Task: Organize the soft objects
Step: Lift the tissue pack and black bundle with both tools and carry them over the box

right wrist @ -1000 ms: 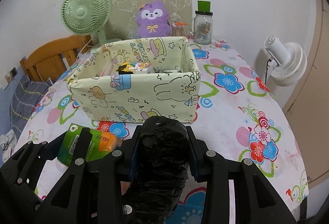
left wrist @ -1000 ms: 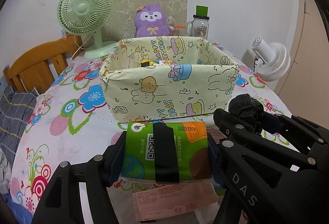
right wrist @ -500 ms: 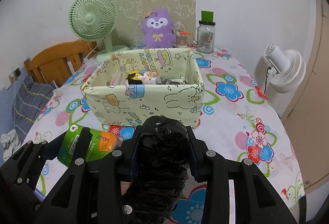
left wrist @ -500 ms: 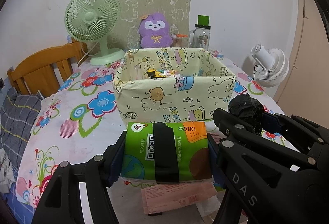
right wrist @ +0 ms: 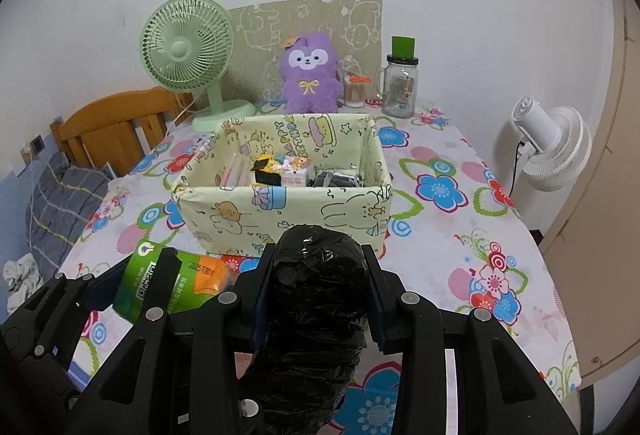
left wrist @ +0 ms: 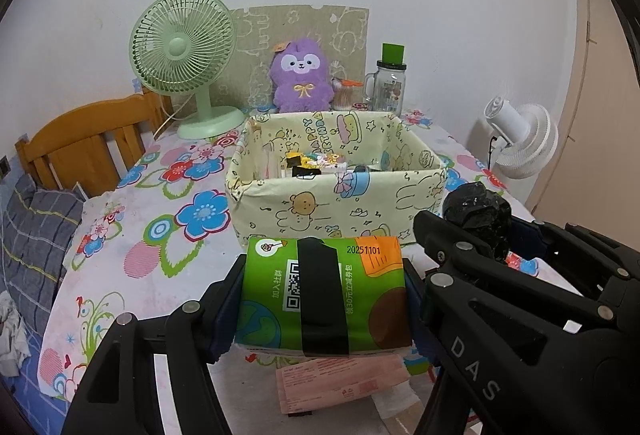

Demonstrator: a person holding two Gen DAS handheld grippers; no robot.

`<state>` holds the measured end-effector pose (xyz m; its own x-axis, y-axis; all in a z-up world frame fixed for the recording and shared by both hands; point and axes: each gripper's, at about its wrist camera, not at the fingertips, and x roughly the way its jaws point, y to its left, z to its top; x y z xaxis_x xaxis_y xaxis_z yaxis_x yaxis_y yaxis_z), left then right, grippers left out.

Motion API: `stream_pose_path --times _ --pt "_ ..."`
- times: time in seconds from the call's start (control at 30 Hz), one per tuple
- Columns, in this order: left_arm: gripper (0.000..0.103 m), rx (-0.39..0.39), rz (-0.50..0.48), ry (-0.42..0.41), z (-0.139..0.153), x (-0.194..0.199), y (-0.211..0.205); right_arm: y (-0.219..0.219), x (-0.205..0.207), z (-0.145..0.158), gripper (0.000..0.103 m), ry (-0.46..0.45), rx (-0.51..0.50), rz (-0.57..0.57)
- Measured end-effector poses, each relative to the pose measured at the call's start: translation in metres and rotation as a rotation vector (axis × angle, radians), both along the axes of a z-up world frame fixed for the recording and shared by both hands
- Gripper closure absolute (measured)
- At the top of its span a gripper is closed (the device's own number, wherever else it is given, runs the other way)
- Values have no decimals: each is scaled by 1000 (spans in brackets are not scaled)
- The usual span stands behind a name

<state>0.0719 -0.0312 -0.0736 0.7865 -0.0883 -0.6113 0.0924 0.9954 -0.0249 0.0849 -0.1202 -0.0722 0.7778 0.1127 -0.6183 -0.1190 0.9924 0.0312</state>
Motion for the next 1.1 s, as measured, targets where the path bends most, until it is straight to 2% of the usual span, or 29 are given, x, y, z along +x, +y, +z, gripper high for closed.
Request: stream_pose_path --times 1.1 --pt "31 22 8 -74 52 1 0 -2 1 53 60 -72 20 14"
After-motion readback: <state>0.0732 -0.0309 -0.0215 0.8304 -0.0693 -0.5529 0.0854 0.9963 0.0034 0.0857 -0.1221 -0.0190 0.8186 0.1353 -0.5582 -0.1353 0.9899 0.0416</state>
